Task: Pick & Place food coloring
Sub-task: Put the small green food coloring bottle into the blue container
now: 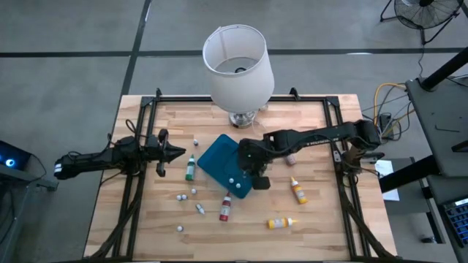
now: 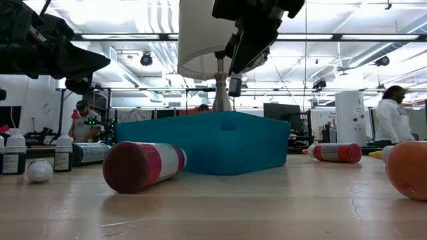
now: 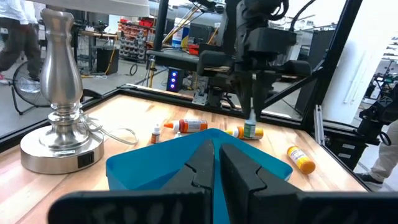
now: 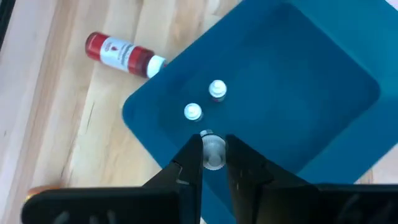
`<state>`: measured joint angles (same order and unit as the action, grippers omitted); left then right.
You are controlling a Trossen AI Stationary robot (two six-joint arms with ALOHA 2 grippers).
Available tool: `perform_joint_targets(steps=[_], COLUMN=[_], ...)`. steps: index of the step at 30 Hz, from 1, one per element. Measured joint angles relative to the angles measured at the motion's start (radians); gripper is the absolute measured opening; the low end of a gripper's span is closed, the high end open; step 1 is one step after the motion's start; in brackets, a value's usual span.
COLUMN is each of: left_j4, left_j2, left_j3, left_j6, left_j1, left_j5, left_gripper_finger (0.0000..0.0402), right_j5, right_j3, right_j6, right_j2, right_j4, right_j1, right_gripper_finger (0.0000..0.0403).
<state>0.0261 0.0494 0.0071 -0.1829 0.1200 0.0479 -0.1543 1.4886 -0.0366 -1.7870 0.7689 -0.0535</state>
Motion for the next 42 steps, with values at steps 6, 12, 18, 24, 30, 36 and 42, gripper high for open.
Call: perform_joint_targets(steps=[6, 12, 18, 24, 30, 36, 42], left_j4=[0.000, 0.000, 0.000, 0.000, -0.001, -0.001, -0.002], left_j2=[0.000, 0.000, 0.000, 0.000, 0.000, 0.000, 0.000], left_j3=[0.000, 0.000, 0.000, 0.000, 0.000, 0.000, 0.000], left_j6=[0.000, 0.000, 0.000, 0.000, 0.000, 0.000, 0.000], left_j1=[0.000, 0.000, 0.000, 0.000, 0.000, 0.000, 0.000], left_j5=[0.000, 0.000, 0.000, -0.001, -0.001, -0.001, -0.001], left_gripper_finger=[0.0000, 0.0000, 0.0000, 0.0000, 0.0000, 0.0000, 0.0000], right_j5=[0.000, -0.005, -0.005, -0.012, -0.018, -0.041, -0.059], right_j3=[0.011, 0.020, 0.127, 0.246, 0.367, 0.446, 0.476], right_j6=[0.068, 0.067, -0.029, -0.106, -0.222, -0.256, -0.279], right_j2=[0.000, -0.027, -0.102, -0.172, -0.249, -0.324, -0.379], right_j4=[-0.008, -0.044, -0.044, -0.002, 0.102, 0.165, 0.176], right_j1=[0.034, 0.062, 0.068, 0.064, 0.051, 0.050, 0.040], right_gripper_finger=[0.0038, 0.0038, 0.0038, 0.0038, 0.0038, 0.0038, 0.0038])
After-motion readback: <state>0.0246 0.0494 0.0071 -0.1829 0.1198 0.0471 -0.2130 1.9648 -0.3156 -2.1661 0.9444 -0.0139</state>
